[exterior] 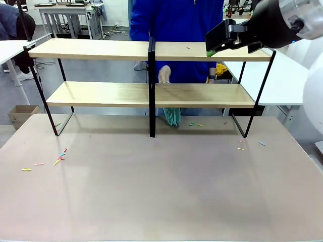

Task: Clean the shelves.
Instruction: Clean a randomly selected level of the Shelf with the Duster, then clean another randomly selected level of the Shelf with the Duster.

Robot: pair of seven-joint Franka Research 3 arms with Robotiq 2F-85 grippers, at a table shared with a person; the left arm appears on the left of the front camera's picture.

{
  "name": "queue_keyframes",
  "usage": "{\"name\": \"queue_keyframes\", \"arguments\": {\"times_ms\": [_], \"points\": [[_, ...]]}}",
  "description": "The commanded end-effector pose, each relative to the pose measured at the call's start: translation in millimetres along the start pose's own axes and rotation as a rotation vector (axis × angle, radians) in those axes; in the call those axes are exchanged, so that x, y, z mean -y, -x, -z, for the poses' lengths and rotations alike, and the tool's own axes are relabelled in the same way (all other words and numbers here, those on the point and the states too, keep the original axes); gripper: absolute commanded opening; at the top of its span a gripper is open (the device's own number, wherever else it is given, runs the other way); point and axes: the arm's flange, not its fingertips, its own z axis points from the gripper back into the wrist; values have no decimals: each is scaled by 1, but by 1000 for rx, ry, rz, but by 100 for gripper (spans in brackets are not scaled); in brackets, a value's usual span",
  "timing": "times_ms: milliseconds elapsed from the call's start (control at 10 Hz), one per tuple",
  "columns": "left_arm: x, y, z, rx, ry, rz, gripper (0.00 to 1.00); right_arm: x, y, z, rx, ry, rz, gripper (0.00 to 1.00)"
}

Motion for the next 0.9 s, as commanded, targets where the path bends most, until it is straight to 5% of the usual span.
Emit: {"name": "queue_keyframes", "arguments": {"times_ms": [0,700,800], "points": [[2,2,5,22,8,24,13,1,0,0,0,0,3,100],[1,3,3,4,6,1,13,1,0,0,0,0,3,100],[15,-32,23,-79,40,3,13,1,0,0,0,0,3,100]]}}
